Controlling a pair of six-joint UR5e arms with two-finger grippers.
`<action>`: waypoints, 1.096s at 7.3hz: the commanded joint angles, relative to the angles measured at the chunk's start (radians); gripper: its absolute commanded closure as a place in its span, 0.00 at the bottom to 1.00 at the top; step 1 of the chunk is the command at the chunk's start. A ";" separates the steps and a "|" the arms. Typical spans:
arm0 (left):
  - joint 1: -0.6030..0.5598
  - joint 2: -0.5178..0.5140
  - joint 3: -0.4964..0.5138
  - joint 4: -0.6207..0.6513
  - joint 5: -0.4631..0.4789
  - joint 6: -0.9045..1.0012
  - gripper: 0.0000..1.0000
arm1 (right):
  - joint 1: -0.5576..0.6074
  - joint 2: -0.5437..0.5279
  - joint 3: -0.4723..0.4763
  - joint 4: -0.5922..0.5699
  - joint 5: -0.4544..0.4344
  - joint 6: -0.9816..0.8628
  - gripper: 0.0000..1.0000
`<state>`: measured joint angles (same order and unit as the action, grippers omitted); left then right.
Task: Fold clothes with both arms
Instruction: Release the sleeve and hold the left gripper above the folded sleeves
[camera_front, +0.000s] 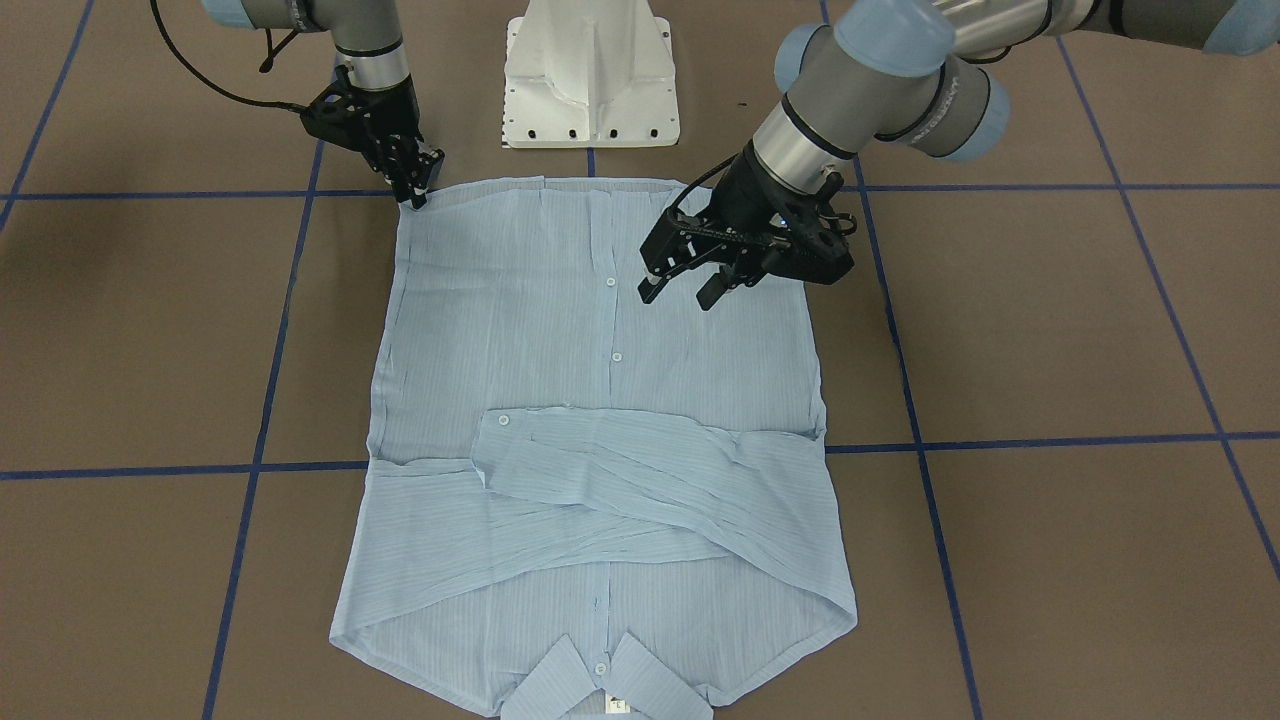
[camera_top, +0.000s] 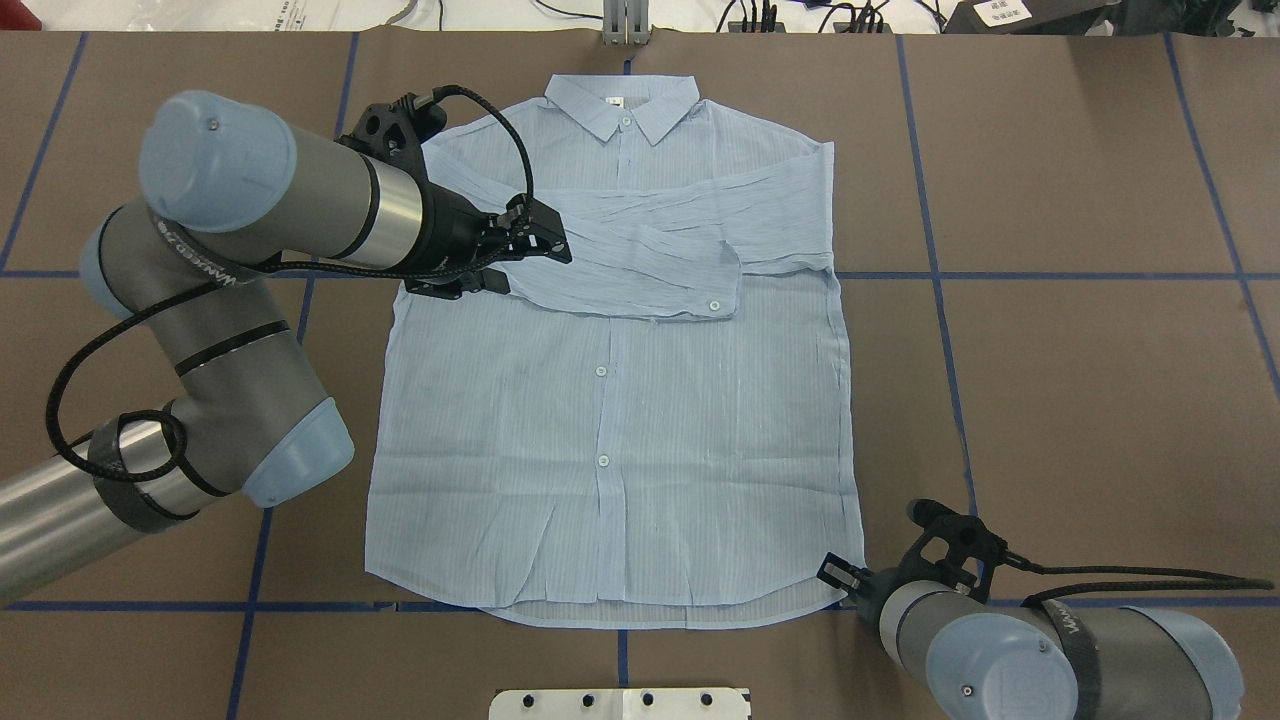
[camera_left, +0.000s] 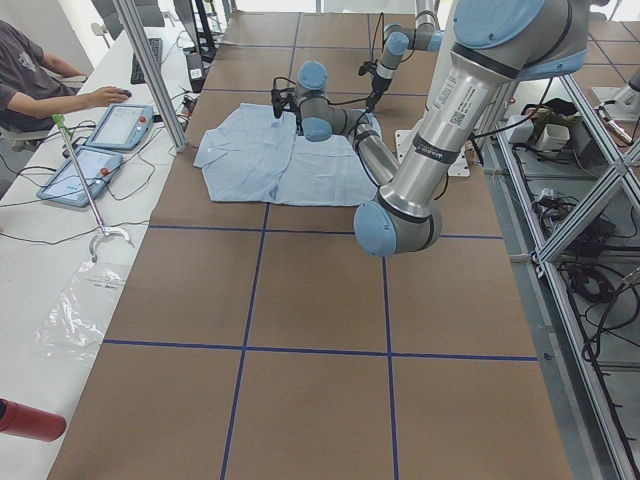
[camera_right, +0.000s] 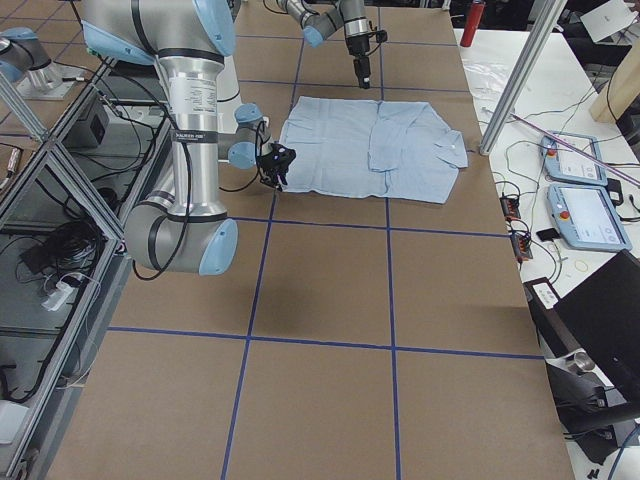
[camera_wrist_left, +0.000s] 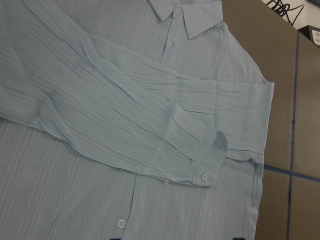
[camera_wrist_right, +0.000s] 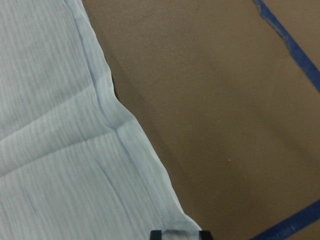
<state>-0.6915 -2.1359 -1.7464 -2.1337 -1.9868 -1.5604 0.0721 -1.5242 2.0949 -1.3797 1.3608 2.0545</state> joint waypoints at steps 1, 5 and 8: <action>0.003 0.002 -0.001 0.000 0.006 -0.001 0.20 | -0.001 0.002 -0.001 -0.031 -0.003 -0.001 0.58; 0.001 0.002 -0.002 0.000 0.006 -0.001 0.20 | 0.000 0.009 0.002 -0.032 -0.005 -0.001 1.00; 0.009 0.061 -0.030 0.000 0.025 -0.001 0.20 | 0.011 0.010 0.040 -0.032 0.000 -0.005 1.00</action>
<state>-0.6892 -2.1176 -1.7545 -2.1337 -1.9752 -1.5616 0.0802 -1.5156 2.1108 -1.4112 1.3586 2.0497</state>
